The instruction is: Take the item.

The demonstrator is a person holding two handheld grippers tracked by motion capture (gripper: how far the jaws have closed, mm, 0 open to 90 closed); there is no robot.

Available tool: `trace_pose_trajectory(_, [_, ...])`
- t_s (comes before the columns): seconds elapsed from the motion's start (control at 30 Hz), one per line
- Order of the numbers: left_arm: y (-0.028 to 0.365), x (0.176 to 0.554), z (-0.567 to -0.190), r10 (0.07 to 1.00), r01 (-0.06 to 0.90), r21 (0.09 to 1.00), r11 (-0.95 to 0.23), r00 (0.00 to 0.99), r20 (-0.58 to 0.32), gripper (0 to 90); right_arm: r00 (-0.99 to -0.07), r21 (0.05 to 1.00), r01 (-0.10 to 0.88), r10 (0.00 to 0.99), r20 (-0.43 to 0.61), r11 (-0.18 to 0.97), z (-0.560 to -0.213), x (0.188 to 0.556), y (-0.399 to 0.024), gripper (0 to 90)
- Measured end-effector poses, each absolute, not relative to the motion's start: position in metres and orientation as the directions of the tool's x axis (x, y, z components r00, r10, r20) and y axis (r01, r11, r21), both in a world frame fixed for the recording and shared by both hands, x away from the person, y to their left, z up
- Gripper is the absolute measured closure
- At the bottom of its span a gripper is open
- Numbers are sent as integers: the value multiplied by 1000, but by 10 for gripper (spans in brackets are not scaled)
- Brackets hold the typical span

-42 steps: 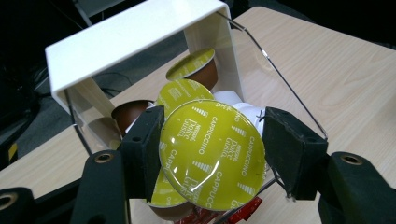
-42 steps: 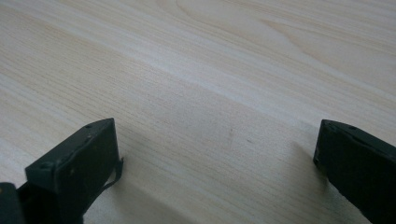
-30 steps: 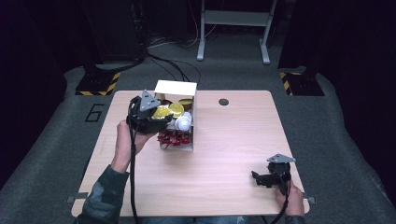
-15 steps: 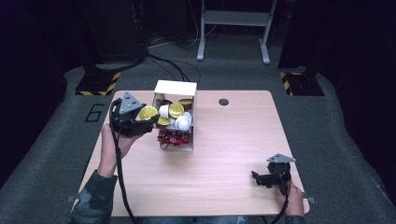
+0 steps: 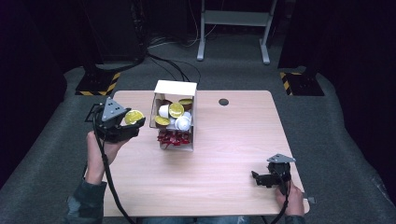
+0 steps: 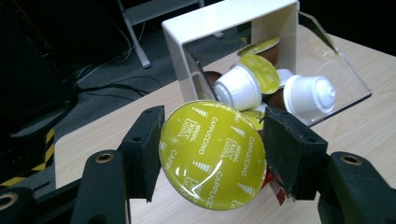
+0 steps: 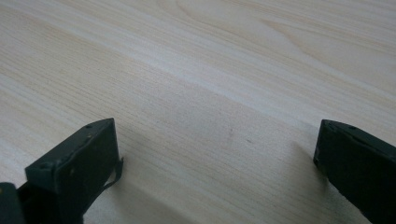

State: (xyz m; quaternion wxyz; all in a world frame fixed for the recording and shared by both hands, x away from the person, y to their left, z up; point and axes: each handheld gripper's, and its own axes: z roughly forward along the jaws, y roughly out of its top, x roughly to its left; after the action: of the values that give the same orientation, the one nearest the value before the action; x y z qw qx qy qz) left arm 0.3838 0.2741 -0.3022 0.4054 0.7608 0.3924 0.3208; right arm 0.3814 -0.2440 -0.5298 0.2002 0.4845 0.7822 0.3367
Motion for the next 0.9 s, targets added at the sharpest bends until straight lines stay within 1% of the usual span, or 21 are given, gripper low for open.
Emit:
trace_pose_trajectory(0.27, [287,382,-316,871,357,864,-355,463,167,406,-451,721,623,893,13,304,-530,381,-244,0])
trace_pose_trajectory(0.9, [311,387,-358,903,431,851,-300,416,107,407,-451,721,623,893,13,304,-530,381,-244,0])
